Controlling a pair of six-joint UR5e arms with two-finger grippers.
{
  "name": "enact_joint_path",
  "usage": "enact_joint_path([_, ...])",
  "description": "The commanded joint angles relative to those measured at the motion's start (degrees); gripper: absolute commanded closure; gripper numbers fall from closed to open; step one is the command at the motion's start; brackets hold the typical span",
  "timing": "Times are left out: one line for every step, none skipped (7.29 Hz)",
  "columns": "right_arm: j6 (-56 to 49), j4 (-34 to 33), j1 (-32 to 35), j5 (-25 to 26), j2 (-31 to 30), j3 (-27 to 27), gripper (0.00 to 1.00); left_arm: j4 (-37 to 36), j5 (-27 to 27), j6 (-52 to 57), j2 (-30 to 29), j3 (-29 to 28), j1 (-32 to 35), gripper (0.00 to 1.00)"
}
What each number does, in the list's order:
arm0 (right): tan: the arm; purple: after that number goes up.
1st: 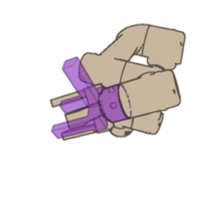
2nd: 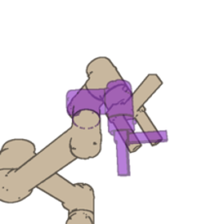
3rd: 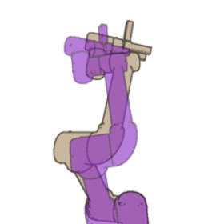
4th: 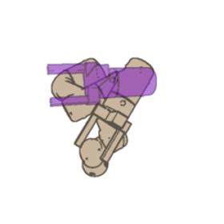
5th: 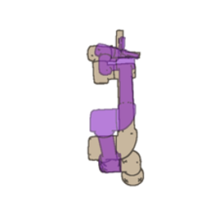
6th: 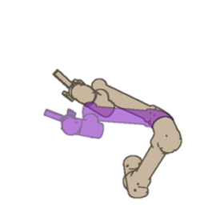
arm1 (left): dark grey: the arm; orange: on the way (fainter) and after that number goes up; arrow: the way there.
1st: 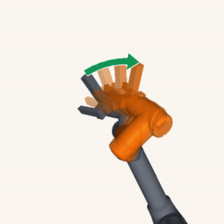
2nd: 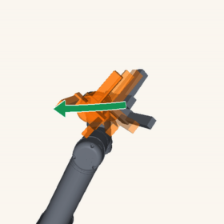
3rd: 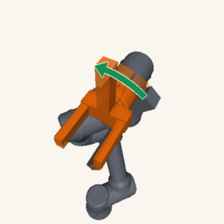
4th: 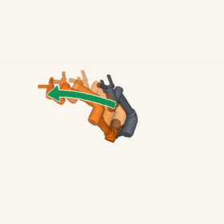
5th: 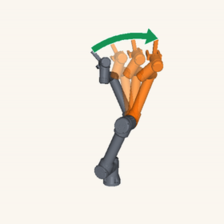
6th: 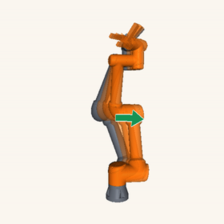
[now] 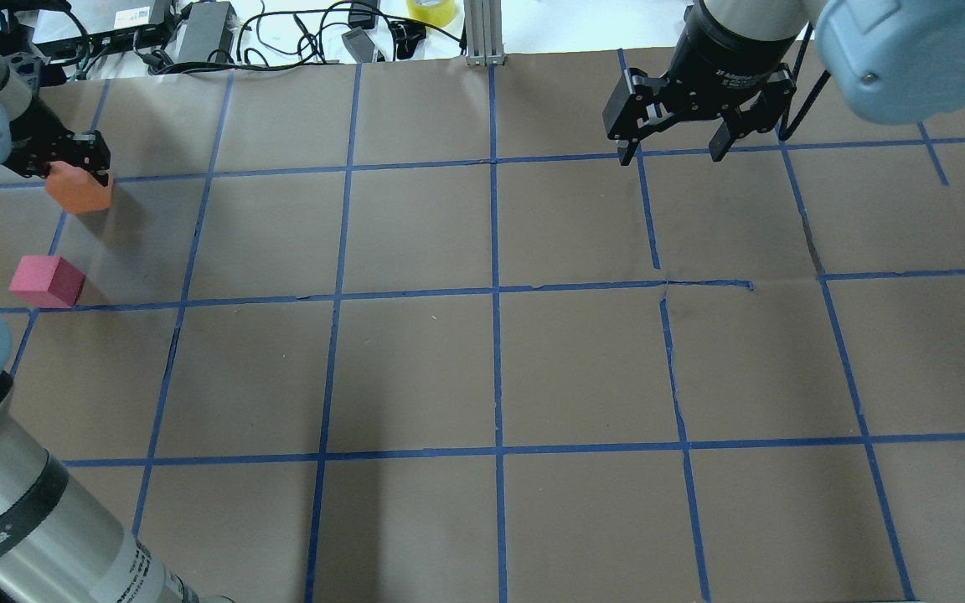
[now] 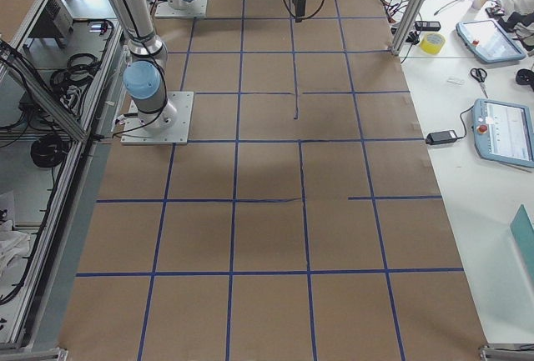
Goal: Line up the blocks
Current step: 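Place the orange cube with the left gripper between the purple and pink cubes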
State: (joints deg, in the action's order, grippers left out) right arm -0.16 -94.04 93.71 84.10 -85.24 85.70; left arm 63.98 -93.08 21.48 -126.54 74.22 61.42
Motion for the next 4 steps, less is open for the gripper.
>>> enact_joint_path([-2.98,-2.72,-0.1,3.49,0.26,0.78,0.0,2.73,0.53,8.45,-1.68,-2.15,-3.49,1.0])
enact_joint_path([-3.18,-2.99,-0.02,5.18,-0.44,1.14,0.0,1.68,0.71,10.15,-2.91,-2.23,-4.72,1.0])
enact_joint_path([-3.36,-3.51,-0.02,4.94,-0.01,1.23,0.0,0.54,0.71,10.6,-3.71,-1.97,-4.82,1.0])
enact_joint_path([-3.19,-3.6,-0.02,4.93,-0.1,1.23,0.0,0.35,0.53,10.08,-4.41,-0.49,-4.82,1.0])
